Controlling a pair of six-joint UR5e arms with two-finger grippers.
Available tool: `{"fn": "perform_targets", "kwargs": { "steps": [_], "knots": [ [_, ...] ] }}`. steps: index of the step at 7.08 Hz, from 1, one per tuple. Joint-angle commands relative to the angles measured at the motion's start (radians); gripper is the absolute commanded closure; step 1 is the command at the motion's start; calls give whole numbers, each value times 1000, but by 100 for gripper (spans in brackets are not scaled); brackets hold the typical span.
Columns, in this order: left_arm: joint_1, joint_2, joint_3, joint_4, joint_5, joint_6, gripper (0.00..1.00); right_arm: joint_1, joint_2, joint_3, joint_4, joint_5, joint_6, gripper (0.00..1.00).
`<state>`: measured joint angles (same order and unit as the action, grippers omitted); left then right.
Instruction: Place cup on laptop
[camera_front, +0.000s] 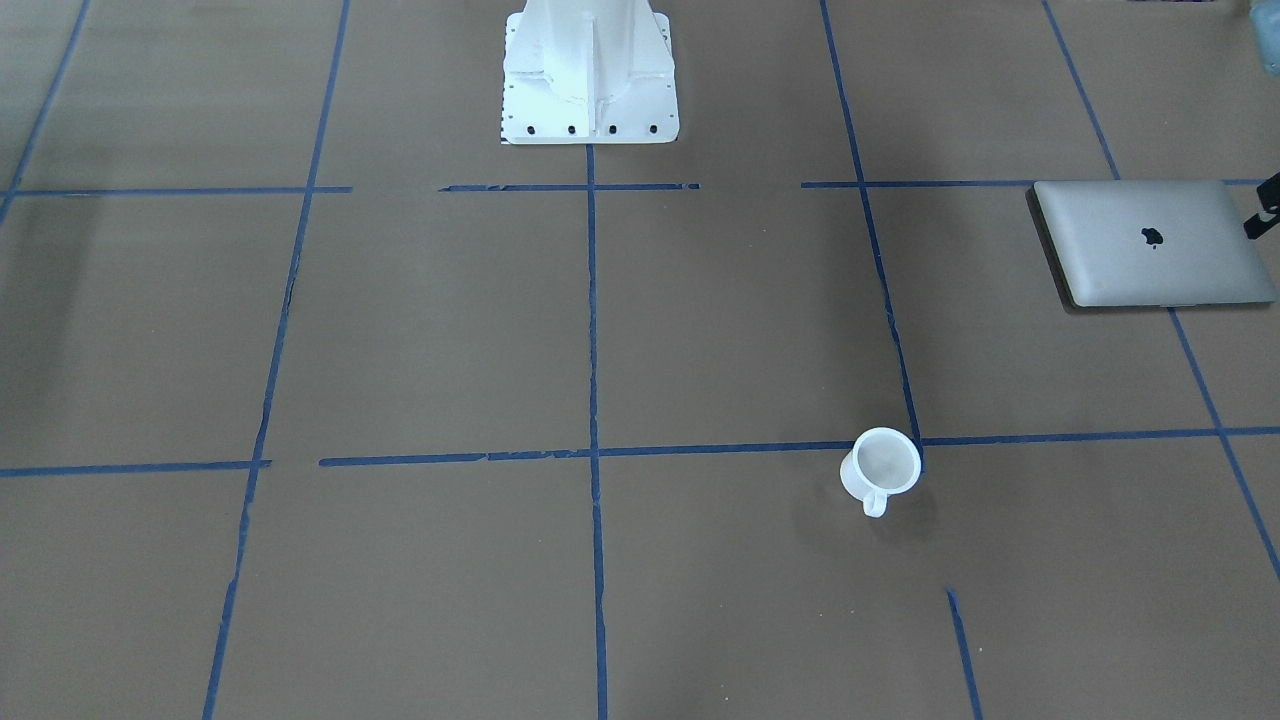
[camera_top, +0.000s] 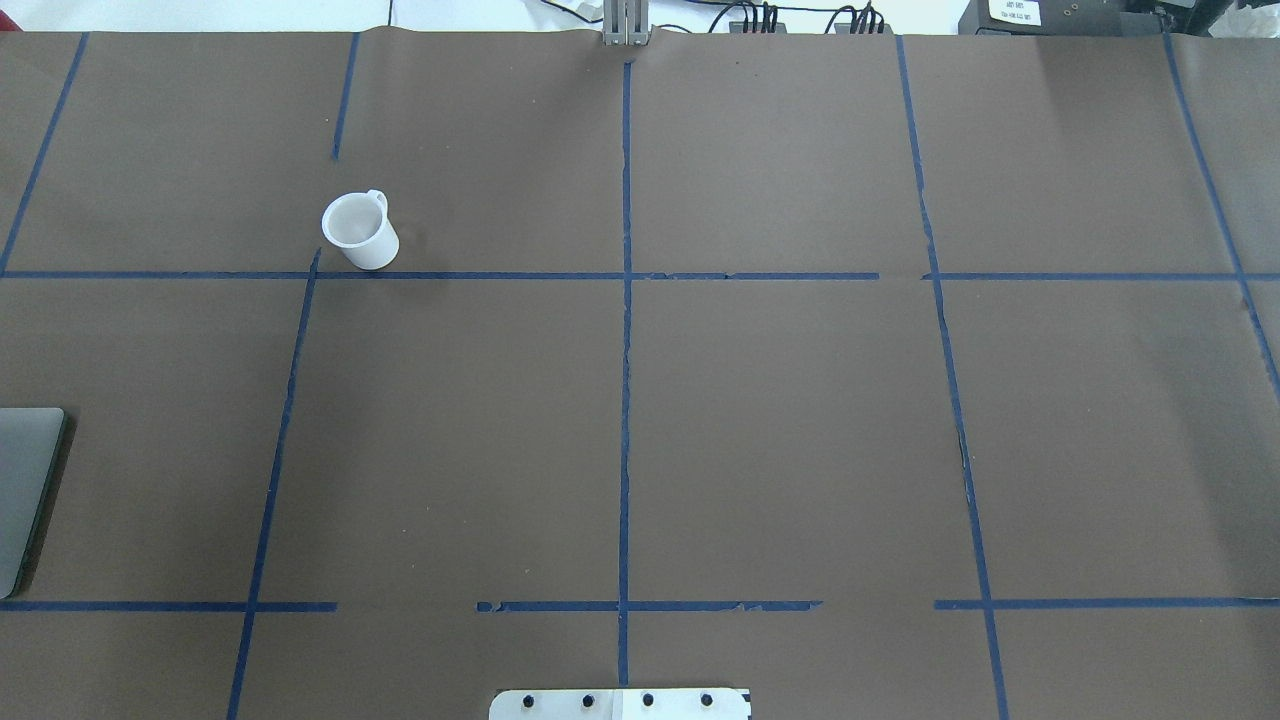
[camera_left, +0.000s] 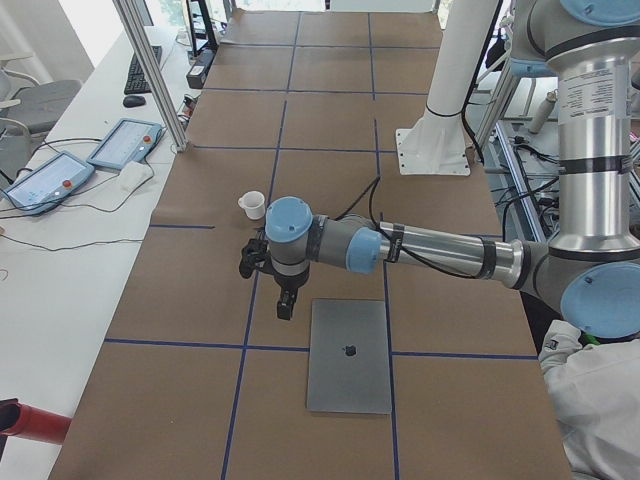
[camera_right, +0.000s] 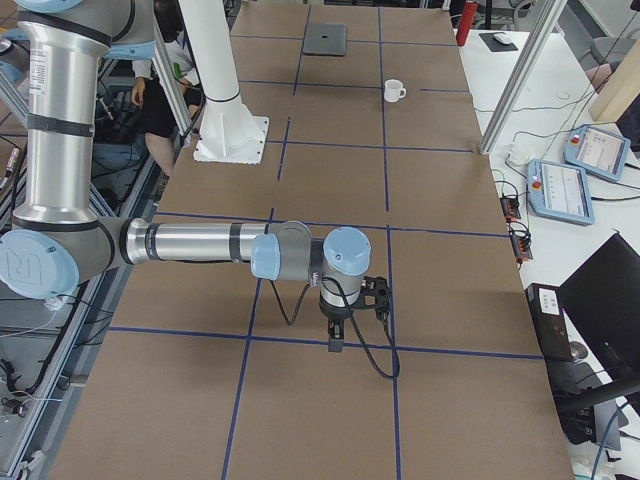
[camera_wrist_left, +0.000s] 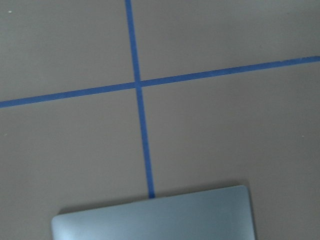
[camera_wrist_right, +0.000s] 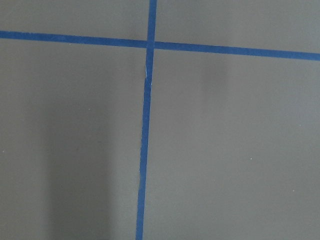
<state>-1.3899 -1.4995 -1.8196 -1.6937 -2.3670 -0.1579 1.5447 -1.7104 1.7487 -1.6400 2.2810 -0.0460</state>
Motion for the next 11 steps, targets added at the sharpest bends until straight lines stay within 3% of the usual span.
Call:
{"fn": "perform_targets", "kwargs": {
  "steps": [1, 2, 4, 5, 6, 8, 9, 11],
  "knots": [
    [144, -166, 22, -30, 0, -249, 0, 0, 0, 0, -1, 0, 0, 0],
    [229, -285, 83, -27, 8, -347, 0, 0, 0, 0, 0, 0, 0, 0],
    [320, -576, 317, -32, 11, -486, 0, 0, 2, 0, 0, 0, 0, 0],
    [366, -661, 391, -35, 93, -486, 1, 0, 0, 0, -1, 0, 0, 0],
    [408, -721, 478, -88, 212, -506, 1, 0, 1, 0, -1, 0, 0, 0],
    [445, -806, 668, -286, 223, -598, 3, 0, 1, 0, 0, 0, 0, 0],
    [460, -839, 733, -290, 224, -592, 4, 0, 0, 0, -1, 0, 0, 0],
    [488, -838, 767, -294, 290, -577, 7, 0, 0, 0, 0, 0, 0, 0]
  ]
}}
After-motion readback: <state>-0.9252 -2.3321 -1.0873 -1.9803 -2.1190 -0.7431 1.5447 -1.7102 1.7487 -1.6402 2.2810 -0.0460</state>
